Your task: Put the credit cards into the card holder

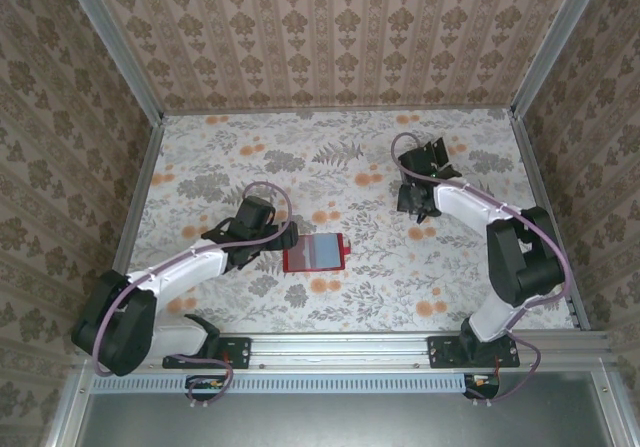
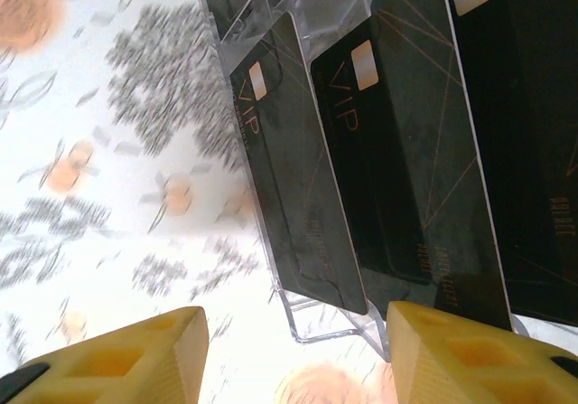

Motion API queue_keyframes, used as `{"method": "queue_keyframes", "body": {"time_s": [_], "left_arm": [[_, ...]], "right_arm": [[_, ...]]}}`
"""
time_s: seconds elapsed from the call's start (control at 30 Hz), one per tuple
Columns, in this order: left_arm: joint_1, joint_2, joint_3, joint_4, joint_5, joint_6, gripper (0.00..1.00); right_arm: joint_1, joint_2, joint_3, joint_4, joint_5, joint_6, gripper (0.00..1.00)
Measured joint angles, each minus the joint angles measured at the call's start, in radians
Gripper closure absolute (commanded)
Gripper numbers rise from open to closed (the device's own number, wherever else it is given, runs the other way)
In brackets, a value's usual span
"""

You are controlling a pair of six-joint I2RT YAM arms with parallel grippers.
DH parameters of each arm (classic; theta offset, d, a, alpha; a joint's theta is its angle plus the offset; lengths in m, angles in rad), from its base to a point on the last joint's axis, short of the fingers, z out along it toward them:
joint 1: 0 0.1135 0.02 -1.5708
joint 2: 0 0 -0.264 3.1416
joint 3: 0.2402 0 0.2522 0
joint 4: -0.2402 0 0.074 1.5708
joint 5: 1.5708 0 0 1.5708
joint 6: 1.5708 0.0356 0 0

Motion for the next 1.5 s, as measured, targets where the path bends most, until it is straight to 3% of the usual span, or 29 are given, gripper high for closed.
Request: {"method": "queue_keyframes", "body": {"time_s": [0.2, 0.43, 0.83, 1.5], "left_arm": [[0.0, -0.017, -0.006, 0.0, 0.0, 0.0, 0.04], [0.0, -0.024, -0.016, 0.0, 0.0, 0.0, 0.04], [0.0, -0.032, -0.017, 0.0, -0.004, 0.0, 0.03], [0.0, -0.035, -0.017, -0.003, -0.009, 0.0, 0.03]], "right_arm": [[0.068, -0.08, 0.005, -0.078, -0.017, 0.028, 0.44], [0.074, -0.114, 0.14, -0.122, -0.014, 0.003, 0.49], [0.079, 0.09, 0.229, -0.19, 0.036, -0.082, 0.56], [0.071, 0.206, 0.256, -0.209, 0.11, -0.12, 0.56]]}}
